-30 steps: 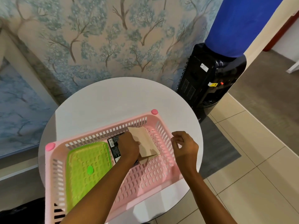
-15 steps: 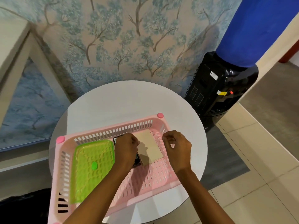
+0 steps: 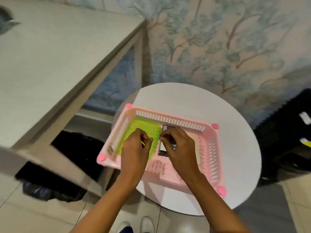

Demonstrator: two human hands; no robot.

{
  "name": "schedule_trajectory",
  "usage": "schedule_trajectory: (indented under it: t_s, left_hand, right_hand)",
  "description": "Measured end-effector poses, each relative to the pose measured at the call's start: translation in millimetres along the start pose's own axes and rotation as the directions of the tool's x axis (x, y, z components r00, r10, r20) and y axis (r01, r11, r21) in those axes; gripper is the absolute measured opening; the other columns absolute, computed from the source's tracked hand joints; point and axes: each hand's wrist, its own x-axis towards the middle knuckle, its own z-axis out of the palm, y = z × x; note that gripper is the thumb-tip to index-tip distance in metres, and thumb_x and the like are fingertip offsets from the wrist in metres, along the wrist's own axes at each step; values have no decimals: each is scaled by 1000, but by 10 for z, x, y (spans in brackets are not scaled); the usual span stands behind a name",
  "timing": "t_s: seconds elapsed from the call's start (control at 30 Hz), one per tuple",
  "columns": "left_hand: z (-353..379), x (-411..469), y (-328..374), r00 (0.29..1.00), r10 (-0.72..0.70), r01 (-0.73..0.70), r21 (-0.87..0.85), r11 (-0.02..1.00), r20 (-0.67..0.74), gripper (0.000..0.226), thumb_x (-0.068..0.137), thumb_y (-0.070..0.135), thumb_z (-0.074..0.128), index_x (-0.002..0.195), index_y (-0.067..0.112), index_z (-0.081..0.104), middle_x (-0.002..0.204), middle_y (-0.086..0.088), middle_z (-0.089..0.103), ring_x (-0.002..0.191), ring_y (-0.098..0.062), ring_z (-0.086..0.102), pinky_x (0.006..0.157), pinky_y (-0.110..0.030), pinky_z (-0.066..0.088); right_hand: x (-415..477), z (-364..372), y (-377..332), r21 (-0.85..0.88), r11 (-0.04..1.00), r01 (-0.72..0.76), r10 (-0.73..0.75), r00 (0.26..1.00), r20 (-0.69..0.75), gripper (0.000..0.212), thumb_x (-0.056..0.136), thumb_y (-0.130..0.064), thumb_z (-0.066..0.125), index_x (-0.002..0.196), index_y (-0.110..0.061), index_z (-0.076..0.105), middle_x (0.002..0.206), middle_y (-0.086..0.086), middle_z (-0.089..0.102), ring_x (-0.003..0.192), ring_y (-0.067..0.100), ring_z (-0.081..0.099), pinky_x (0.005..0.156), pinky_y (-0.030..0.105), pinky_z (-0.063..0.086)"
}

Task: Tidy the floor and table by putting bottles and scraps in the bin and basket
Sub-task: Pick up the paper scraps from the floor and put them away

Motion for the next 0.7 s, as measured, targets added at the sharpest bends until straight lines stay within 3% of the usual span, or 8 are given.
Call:
schedule_trajectory:
  t_s: [0.13, 0.2, 0.27, 0.4, 0.53, 0.6, 0.7]
  left_hand:
    - [-490, -284, -229, 981, -182, 170, -157, 973, -62, 18, 77, 22, 77, 73, 18, 61, 66, 6, 65, 63, -9, 65, 62, -29, 54]
    - [-757, -431, -345, 962, -238, 215, -166, 962, -131, 17, 76, 23, 79, 72, 21, 62, 66, 8, 67, 62, -3, 64, 61, -18, 51]
    - [-1092, -633, -488, 934, -282, 244, -185, 952, -219, 14, 77, 22, 77, 74, 22, 64, 67, 10, 67, 64, 0, 64, 59, -15, 51]
    - [-1794, -1176, -858, 886, -325, 279, -180, 943, -331, 8, 81, 22, 73, 81, 23, 65, 73, 10, 67, 68, -2, 66, 65, -22, 56]
    - [-2583, -1877, -1416, 821, -371, 321, -187, 929, -433, 8, 83, 19, 72, 84, 21, 65, 76, 11, 66, 71, 1, 64, 64, -12, 52]
    - [-2869, -2136, -1621, 798, -416, 368, -195, 909, -435, 8, 84, 15, 69, 83, 20, 63, 75, 8, 66, 68, -3, 64, 63, -19, 55]
    - [-3483, -2690, -2031, 709, -509, 451, -241, 859, -489, 11, 82, 12, 65, 78, 19, 58, 71, 2, 65, 63, -13, 65, 58, -27, 56]
  right_hand:
    - [-104, 360, -425, 35, 983, 181, -185, 973, 141, 3, 88, -6, 65, 86, -9, 65, 86, 3, 62, 78, 13, 57, 72, 25, 46]
    - [-180, 568, -640, 51, 970, 237, -242, 951, 190, 5, 87, -5, 65, 86, -9, 65, 86, 2, 61, 79, 14, 57, 74, 27, 47]
    - [-301, 806, -910, 104, 953, 286, -303, 923, 236, 6, 86, -4, 66, 87, -10, 65, 87, 2, 61, 80, 15, 58, 75, 28, 48]
    - [-736, 1276, -1506, 187, 902, 389, -431, 833, 345, 4, 87, -7, 66, 89, -11, 65, 89, 2, 61, 82, 14, 58, 77, 21, 47]
    - [-1385, 1777, -2198, 241, 869, 432, -494, 755, 431, 1, 89, -9, 66, 89, -9, 66, 89, 2, 61, 80, 11, 57, 74, 19, 46]
    - [-1599, 1940, -2444, 242, 868, 433, -496, 747, 444, 1, 90, -11, 65, 90, -9, 66, 89, 2, 61, 80, 12, 57, 73, 18, 45]
    - [-2066, 2329, -3034, 309, 849, 430, -529, 714, 460, 1, 89, -11, 66, 89, -11, 65, 87, 0, 61, 78, 6, 54, 72, 8, 39]
